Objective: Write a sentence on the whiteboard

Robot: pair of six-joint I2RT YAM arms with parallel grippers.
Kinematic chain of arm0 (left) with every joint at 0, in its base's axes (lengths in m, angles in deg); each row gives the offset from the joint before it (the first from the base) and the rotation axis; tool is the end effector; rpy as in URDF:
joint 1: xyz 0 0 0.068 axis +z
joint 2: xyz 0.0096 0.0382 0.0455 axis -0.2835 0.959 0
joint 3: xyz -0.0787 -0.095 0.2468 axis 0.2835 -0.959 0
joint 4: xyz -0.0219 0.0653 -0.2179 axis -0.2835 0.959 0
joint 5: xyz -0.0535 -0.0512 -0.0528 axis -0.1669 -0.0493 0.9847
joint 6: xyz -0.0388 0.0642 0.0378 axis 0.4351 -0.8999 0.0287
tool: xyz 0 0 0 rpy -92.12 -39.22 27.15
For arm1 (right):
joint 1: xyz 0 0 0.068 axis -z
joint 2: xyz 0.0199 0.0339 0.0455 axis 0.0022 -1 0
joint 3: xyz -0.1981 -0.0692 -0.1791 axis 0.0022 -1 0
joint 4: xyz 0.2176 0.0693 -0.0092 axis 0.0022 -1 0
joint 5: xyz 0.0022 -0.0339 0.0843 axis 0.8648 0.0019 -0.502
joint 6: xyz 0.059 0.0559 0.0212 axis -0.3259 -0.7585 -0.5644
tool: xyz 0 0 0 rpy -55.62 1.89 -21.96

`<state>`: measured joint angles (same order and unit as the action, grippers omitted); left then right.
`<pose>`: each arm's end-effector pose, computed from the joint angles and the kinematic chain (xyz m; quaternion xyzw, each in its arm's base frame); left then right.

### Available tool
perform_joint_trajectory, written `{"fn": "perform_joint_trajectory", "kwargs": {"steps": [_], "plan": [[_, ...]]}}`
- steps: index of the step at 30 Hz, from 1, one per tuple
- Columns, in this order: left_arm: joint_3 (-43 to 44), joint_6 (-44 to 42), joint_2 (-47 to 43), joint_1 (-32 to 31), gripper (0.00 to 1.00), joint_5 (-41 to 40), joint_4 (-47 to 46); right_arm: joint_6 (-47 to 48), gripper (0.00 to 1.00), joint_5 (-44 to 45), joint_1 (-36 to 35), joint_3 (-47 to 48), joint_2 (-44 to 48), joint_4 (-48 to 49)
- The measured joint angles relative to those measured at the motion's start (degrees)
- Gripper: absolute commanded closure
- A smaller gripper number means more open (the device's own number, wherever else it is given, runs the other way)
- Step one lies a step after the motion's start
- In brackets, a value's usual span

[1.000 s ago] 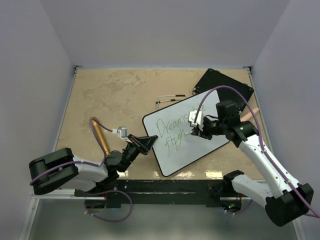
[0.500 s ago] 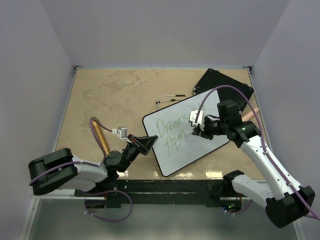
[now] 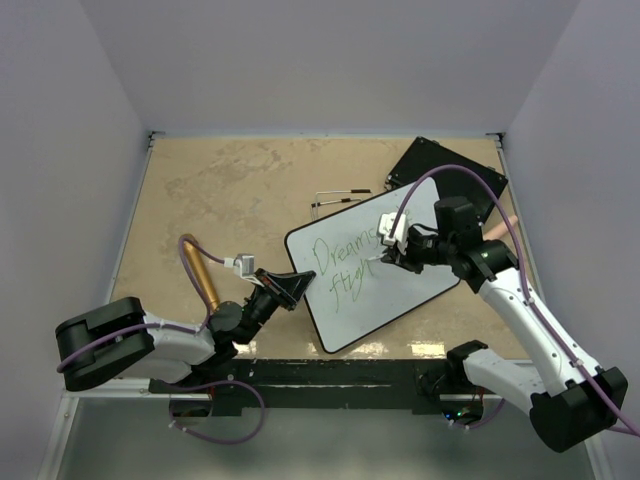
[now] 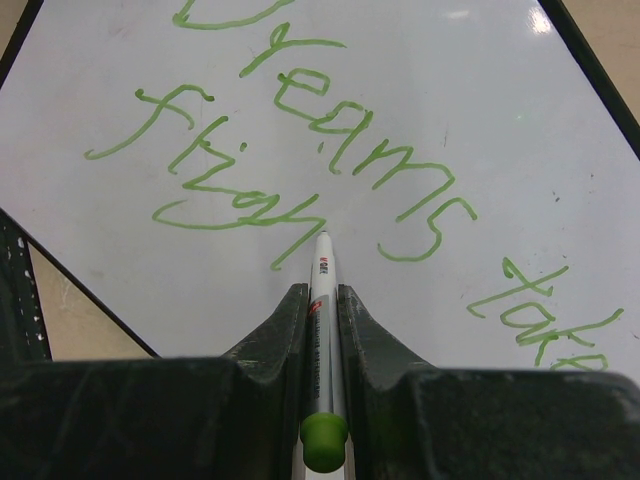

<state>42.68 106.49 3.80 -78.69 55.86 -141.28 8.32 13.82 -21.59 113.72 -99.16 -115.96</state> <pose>0.1240 -0.1695 0.2203 -0.0728 0.6437 -0.5260 0.5511 0.1589 0.1092 0.2948 -0.5732 0.6644 0.1988 0.4364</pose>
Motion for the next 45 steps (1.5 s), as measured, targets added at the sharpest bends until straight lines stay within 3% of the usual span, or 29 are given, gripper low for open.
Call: {"fn": "perform_joint_trajectory", "kwargs": {"steps": [19, 45], "plan": [[-0.04, 0.09, 0.0, 0.11, 1.0, -0.24, 0.04, -4.33, 1.0, 4.9, 0.81, -0.85, 1.01, 2.75], [-0.04, 0.04, -0.02, 0.13, 1.0, 0.11, -0.02, -2.25, 1.0, 1.05, 1.11, -0.85, 1.18, 2.82]]}}
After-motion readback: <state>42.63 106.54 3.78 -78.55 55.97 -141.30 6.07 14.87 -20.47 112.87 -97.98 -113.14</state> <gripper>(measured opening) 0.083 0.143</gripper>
